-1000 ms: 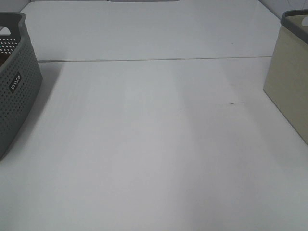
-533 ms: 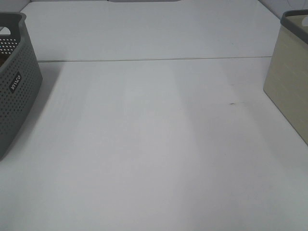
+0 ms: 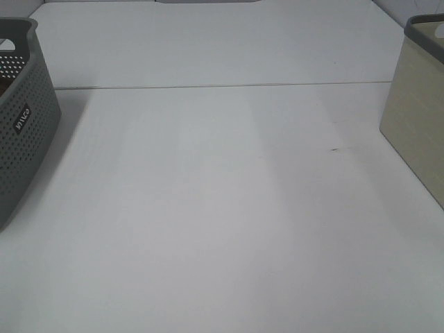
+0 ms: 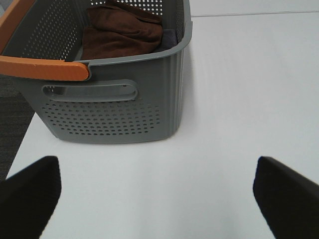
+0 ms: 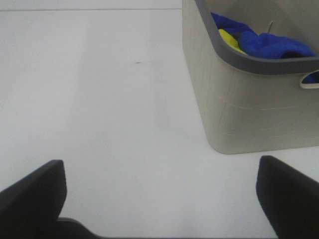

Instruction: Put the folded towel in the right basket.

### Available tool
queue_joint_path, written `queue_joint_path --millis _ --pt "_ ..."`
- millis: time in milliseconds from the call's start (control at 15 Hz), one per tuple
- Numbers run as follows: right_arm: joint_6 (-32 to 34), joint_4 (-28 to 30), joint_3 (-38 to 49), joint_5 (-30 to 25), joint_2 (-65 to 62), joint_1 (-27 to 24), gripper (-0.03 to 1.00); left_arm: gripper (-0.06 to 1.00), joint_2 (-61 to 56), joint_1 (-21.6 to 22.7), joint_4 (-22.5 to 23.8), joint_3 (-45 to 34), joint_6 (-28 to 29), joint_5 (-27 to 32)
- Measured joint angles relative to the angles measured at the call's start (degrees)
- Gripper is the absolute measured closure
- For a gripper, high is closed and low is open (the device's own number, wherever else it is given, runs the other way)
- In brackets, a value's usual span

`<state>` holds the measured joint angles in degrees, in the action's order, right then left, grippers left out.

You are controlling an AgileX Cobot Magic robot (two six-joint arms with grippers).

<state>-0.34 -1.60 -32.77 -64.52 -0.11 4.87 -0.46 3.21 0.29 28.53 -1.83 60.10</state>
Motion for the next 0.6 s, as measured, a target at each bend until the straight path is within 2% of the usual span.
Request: queue_joint_path --millis 267,600 --pt "0.0 -1.3 3.7 3.3 -0.1 0.0 -0.02 -0.03 0.0 0.0 0.0 0.0 0.0 0.0" --pt "0.0 -1.4 3.9 3.4 -0.1 0.0 -0.02 -0.03 0.0 0.0 0.0 0.0 0.0 0.0"
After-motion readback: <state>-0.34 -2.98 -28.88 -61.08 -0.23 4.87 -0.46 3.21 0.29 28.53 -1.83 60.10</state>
